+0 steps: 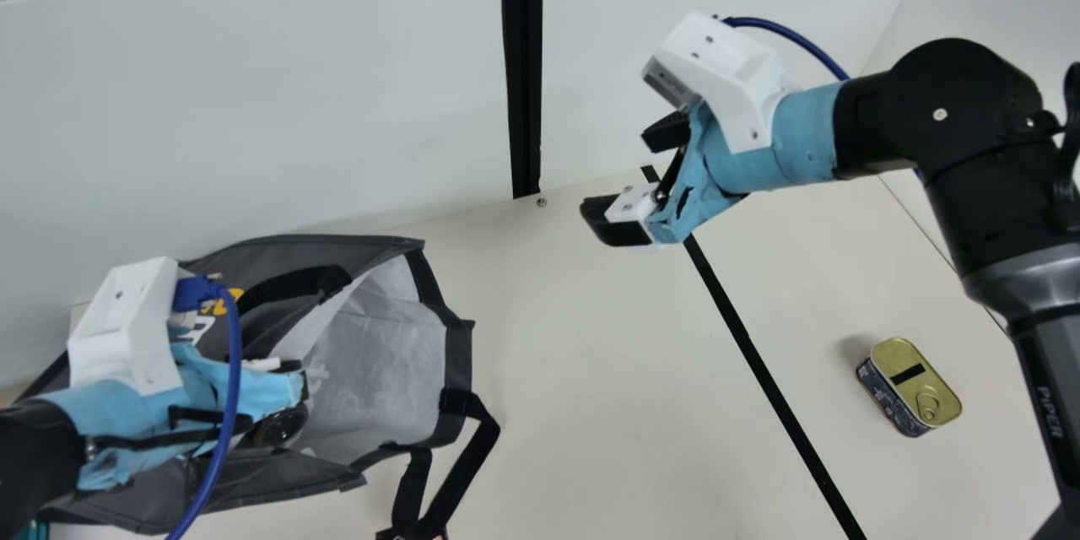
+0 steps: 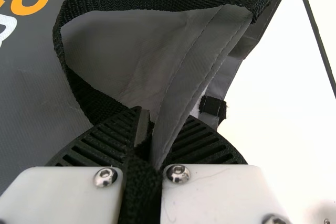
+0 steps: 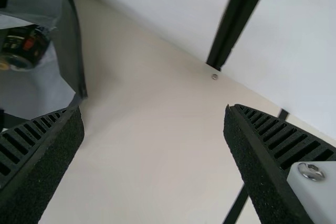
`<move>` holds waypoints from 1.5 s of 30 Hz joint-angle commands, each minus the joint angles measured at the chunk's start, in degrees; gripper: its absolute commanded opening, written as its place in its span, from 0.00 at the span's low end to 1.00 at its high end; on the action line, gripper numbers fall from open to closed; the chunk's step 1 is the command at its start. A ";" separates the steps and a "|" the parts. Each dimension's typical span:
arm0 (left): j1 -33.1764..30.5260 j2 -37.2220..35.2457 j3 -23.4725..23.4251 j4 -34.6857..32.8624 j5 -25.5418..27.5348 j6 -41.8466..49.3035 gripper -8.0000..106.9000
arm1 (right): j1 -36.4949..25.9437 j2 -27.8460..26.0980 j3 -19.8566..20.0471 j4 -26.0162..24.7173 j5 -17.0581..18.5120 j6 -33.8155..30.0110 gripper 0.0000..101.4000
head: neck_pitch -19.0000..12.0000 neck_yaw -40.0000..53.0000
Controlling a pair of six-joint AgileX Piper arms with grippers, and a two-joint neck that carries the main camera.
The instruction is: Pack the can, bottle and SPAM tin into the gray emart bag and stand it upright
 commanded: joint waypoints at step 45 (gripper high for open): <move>0.00 0.00 0.00 0.00 0.00 0.00 0.00 | -12.48 -10.81 2.75 -27.85 -0.13 17.54 0.94 | -1.39 -0.05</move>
